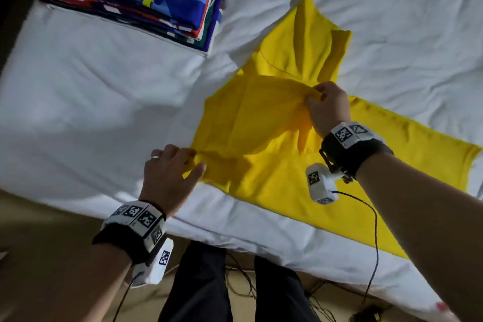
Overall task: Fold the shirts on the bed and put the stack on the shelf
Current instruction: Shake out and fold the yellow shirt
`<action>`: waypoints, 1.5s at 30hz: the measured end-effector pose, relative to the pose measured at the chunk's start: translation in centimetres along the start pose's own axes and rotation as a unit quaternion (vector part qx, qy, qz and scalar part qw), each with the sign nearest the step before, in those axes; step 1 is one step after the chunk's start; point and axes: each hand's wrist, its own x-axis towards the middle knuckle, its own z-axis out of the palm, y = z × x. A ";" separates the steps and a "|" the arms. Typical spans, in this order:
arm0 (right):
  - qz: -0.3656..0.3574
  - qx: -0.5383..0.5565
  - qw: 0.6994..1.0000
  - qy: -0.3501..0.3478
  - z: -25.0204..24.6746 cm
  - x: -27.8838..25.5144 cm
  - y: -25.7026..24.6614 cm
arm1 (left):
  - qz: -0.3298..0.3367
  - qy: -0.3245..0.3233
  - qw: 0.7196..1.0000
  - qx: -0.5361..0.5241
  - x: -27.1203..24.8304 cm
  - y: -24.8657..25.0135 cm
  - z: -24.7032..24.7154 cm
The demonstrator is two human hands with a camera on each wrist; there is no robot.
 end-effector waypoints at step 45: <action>-0.342 -0.446 0.809 -0.171 3.7 -0.6 3.3 | -0.113 0.007 0.991 0.066 -2.4 -1.0 0.0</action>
